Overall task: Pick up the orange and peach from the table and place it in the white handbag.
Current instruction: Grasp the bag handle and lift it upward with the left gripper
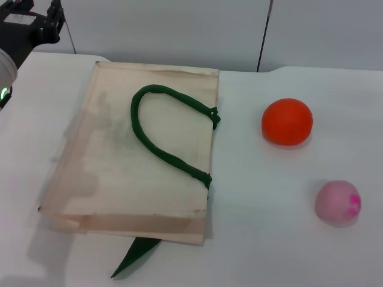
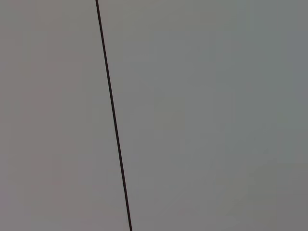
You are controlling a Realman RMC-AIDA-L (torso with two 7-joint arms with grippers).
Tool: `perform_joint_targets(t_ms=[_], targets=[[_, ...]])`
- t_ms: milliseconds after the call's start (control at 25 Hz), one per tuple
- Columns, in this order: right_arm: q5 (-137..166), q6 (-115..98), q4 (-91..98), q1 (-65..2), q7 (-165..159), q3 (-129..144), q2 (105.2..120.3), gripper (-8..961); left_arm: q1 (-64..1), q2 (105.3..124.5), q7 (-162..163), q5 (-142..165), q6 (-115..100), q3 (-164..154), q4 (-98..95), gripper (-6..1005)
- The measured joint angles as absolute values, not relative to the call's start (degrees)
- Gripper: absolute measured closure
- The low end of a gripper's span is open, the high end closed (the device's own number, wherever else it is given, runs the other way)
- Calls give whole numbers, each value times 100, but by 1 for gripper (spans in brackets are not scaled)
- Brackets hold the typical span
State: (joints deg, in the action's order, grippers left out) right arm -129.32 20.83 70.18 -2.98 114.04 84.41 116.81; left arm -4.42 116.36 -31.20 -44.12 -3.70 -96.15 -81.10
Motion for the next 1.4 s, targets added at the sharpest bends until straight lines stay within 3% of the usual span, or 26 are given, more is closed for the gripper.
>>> perform_joint_targets(t_ms=[1120,1400], targets=[[-12895,2082,6934,-416,11409,8474,11672,349,-496,11636,-3120,-4412,-265,-9611,-8114,522],[-12882,2082,6773,-599,11409,8665,11664,348,-767,11635,-3114,-4395,1109,-9138,-8348,533]])
